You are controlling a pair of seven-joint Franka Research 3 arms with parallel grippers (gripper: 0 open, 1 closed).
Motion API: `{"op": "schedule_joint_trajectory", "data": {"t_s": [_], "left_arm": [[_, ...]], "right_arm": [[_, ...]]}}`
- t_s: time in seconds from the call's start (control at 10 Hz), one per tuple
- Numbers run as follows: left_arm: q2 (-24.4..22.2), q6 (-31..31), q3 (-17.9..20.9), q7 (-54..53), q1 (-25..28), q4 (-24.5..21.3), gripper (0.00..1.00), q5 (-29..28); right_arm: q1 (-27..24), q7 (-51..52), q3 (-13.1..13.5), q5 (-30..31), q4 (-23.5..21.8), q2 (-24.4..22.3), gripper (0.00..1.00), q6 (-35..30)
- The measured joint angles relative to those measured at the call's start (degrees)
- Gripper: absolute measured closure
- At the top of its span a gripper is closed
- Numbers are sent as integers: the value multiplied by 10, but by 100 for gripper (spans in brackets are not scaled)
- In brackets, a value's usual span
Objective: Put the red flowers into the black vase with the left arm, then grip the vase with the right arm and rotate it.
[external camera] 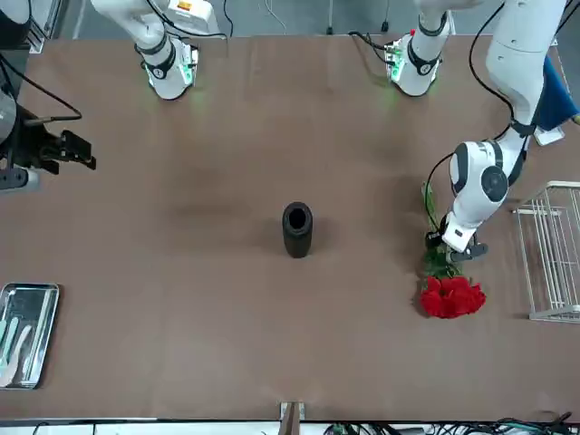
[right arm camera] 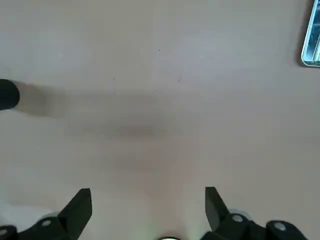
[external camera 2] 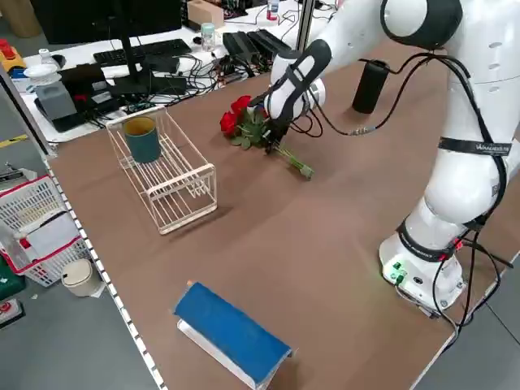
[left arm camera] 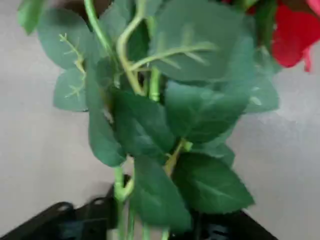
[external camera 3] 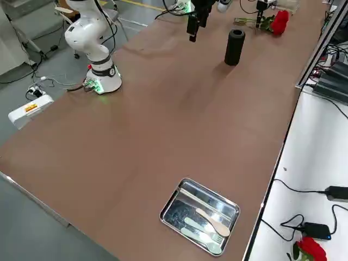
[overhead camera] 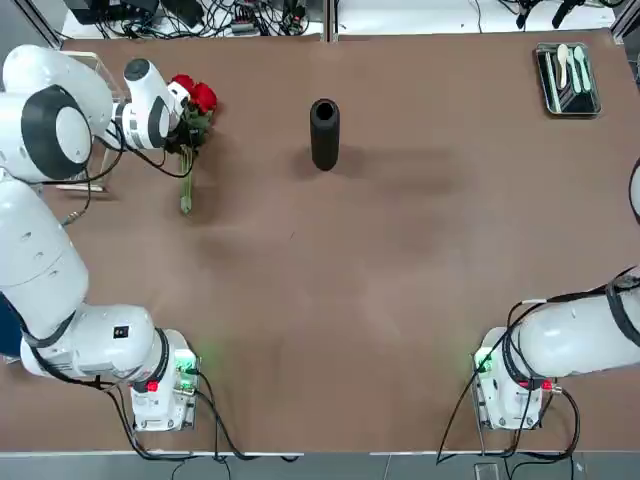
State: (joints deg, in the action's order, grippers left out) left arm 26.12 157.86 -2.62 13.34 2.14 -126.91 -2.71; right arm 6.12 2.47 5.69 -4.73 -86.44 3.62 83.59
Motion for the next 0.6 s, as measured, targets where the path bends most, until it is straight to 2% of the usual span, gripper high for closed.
{"op": "schedule_joint_trajectory", "data": {"t_s": [0.2, 0.3, 0.6], "left_arm": [[-1, -1, 0, 0, 2, 7, 88, 0], [-4, -10, 0, 0, 4, 14, 93, 0], [-35, -66, 0, 9, 8, 29, 93, 0]], "right_arm": [[0, 0, 0, 0, 0, 0, 0, 0], [0, 0, 0, 0, 0, 0, 0, 0], [0, 0, 2, 0, 0, 0, 0, 0]]}}
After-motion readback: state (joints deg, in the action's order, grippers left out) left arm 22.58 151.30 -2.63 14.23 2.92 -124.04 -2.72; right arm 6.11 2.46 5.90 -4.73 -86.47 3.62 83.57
